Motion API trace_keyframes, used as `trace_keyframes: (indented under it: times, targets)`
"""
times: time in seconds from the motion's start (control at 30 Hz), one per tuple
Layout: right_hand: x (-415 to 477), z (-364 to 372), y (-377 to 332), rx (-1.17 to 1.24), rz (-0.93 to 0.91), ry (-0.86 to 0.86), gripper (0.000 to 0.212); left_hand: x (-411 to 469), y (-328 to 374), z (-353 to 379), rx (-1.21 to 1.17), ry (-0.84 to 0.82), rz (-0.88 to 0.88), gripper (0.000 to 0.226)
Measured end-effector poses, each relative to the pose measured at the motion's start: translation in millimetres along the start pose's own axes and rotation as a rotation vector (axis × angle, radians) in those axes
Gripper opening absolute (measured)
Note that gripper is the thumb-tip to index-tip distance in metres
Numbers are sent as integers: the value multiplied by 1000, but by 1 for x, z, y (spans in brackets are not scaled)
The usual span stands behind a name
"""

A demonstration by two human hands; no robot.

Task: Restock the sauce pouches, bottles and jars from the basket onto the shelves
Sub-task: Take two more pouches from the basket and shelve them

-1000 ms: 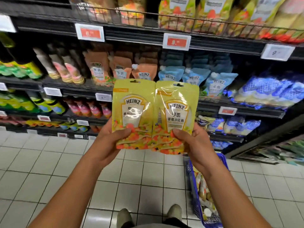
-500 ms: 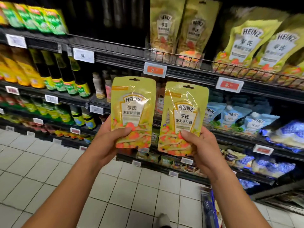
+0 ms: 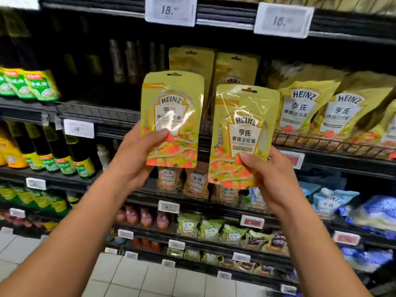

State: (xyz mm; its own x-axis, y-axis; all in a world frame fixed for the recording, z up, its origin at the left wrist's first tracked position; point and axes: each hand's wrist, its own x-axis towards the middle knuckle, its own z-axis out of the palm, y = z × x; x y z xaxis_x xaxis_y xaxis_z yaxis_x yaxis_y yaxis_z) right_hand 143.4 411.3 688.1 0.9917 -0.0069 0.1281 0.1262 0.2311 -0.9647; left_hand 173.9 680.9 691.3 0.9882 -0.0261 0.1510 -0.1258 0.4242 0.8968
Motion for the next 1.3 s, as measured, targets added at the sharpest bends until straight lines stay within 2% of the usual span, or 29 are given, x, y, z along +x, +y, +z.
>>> trace_keyframes:
  times: [0.27,0.53,0.63,0.77,0.9,1.03,1.1,1.17,1.3]
  targets:
    - [66,8,-41,-23,-38,44,23,85,31,27,135,-26,131,36]
    - [113,31,-54,-202,-100,174,20,148,50,23,347,12,111,51]
    - [128,37,-59,-265,-126,254,27,163,53,19,425,30,129,57]
    - [145,39,-64,-365,-118,362,42,175,53,14,599,41,149,48]
    - [158,42,-57,-457,-115,353,34,185,48,11,744,63,119,34]
    - [167,42,-46,-541,-105,379,32,193,37,6,817,92,118,36]
    - [170,41,-43,-627,-95,384,31,196,32,5,837,6,174,39]
    - [173,39,-42,-710,-92,372,26,198,25,5,830,-72,249,56]
    - [174,34,-49,-703,-73,361,27,207,19,-1,798,-34,303,45]
